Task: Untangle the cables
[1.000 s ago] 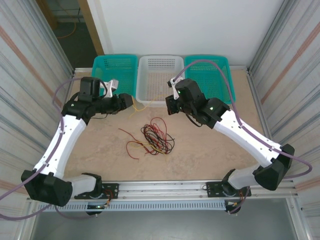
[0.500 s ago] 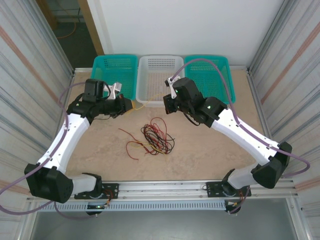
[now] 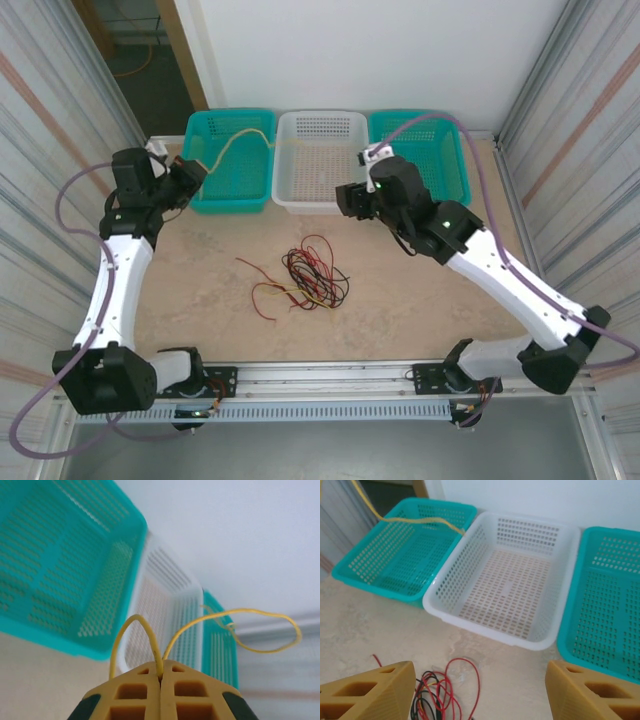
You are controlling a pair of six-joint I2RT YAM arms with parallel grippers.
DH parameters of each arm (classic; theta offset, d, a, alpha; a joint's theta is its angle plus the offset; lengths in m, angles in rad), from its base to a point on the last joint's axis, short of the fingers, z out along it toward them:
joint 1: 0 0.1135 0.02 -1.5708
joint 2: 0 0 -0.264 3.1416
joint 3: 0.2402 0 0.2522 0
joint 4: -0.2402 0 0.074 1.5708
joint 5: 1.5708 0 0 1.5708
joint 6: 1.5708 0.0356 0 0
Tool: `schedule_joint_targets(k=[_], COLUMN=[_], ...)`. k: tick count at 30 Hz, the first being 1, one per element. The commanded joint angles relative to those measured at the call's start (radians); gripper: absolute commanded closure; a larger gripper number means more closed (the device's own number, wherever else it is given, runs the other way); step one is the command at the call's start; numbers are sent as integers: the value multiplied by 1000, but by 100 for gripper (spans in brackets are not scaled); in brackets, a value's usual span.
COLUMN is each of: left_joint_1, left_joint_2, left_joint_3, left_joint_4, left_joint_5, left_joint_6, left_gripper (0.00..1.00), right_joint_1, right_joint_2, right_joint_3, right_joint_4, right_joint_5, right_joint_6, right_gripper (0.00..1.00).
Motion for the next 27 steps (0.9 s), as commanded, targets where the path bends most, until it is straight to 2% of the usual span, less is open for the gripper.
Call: schedule_joint_targets(k=[1, 7, 17, 18, 19, 20, 21, 23, 27], left_joint_1=[24, 60, 62, 60, 57, 56, 52, 41, 10], left_joint_2=[76, 249, 455, 470, 490, 509, 525, 532, 492], left_joint_3=[28, 63, 141, 144, 151, 162, 175, 182, 182], left_joint_4=[140, 291, 344, 346, 346, 341, 325, 314, 285], left_joint_5=[-187, -220, -215, -208, -194, -177, -167, -167, -228], left_joint_6=[-80, -188, -245, -246, -244, -233, -223, -193, -138], left_gripper=[100, 100, 100, 87, 66, 51, 42, 33, 24], right_joint_1=[-10, -11, -36, -41, -45, -49, -51, -56, -56], right_joint_2=[-52, -117, -119, -117, -114, -111, -110, -107, -102], right_joint_3=[-55, -144, -163, -162, -161, -160, -159, -156, -157], right_joint_4=[-27, -29, -22, -21, -18, -15, -13, -13, -10], right_joint_5=[22, 5, -31, -36, -42, -46, -49, -54, -64], right_joint_6=[63, 120, 123, 123, 123, 120, 119, 118, 116], right_gripper=[32, 32, 34, 34, 34, 34, 34, 34, 35])
